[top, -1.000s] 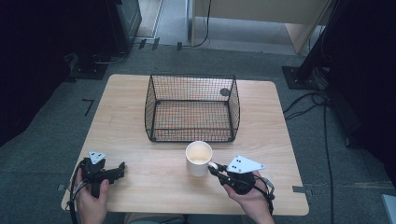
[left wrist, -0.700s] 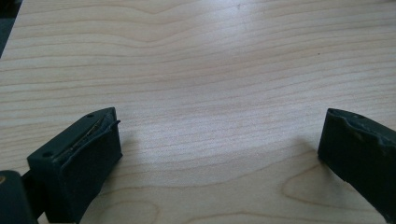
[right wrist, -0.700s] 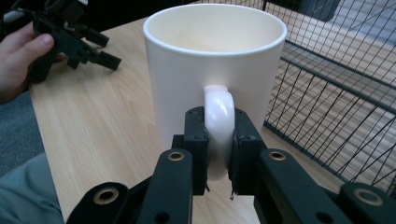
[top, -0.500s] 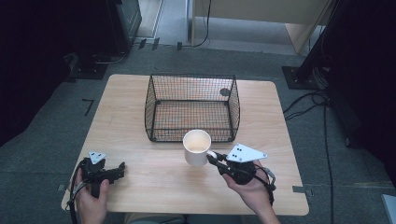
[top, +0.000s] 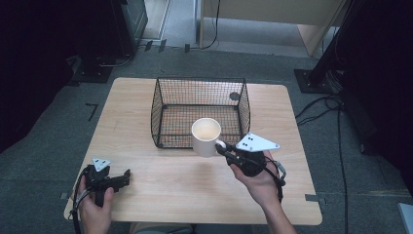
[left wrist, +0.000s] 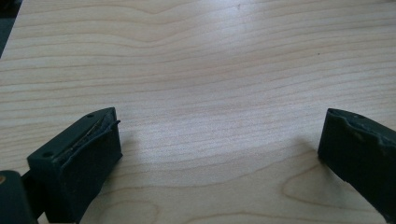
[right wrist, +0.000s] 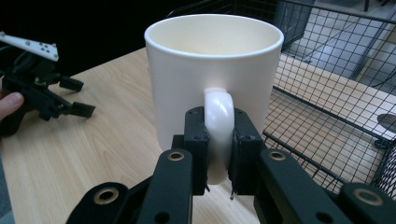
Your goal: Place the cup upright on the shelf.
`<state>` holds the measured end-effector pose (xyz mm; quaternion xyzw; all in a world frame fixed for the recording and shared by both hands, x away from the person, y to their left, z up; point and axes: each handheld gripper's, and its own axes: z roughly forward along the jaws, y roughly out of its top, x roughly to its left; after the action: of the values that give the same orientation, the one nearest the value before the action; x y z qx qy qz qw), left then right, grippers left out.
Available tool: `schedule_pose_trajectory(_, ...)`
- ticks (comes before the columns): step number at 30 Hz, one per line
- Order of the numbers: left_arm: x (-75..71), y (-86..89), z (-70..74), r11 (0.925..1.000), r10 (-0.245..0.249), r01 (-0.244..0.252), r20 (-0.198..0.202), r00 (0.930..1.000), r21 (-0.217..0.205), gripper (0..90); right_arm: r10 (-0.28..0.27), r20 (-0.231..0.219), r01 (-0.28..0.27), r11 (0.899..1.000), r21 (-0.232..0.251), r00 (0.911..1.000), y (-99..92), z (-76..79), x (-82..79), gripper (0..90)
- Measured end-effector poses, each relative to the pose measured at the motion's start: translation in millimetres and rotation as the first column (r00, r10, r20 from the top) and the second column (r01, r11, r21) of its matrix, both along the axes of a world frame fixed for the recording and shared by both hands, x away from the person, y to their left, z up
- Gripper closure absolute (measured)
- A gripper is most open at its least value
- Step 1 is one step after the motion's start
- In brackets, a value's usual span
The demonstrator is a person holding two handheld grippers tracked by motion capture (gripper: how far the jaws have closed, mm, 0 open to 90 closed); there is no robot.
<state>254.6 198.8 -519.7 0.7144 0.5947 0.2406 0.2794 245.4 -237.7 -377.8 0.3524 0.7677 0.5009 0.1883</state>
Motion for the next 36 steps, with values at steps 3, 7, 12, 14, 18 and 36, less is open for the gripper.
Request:
schedule_pose_trajectory(3, 0.0, 0.0, 0.0, 1.0000, 0.000, 0.000, 0.000, 1.0000, -0.001, 0.0, -0.010, 0.005, 0.010, 1.000, 0.000, 0.9999, 0.2, 1.8, 4.3, 80.6)
schedule_pose_trajectory(7, 0.0, 0.0, 0.0, 1.0000, 0.000, 0.000, 0.000, 1.0000, 0.000, 0.0, -0.021, 0.009, 0.021, 1.000, 0.002, 0.9997, 0.3, 4.1, 9.2, 80.6)
schedule_pose_trajectory(12, 0.0, 0.0, 0.0, 1.0000, 0.000, 0.000, 0.000, 1.0000, -0.001, 0.0, -0.052, 0.008, 0.052, 0.998, 0.025, 0.9986, -1.7, 6.0, 22.9, 80.6)
schedule_pose_trajectory(14, 0.0, 0.0, 0.0, 1.0000, 0.000, 0.000, 0.000, 1.0000, 0.000, 0.0, -0.060, 0.006, 0.060, 0.998, 0.025, 0.9982, -1.0, 6.5, 27.6, 80.6)
schedule_pose_trajectory(18, 0.0, 0.0, 0.0, 1.0000, 0.000, 0.000, 0.001, 1.0000, 0.000, 0.0, -0.077, 0.008, 0.076, 0.997, 0.031, 0.9970, 1.3, 7.8, 36.0, 80.6)
schedule_pose_trajectory(36, 0.0, 0.0, 0.0, 1.0000, 0.000, 0.000, 0.000, 1.0000, 0.000, 0.0, -0.155, -0.032, 0.155, 0.988, 0.009, 0.9874, 13.0, -3.4, 87.5, 80.6)
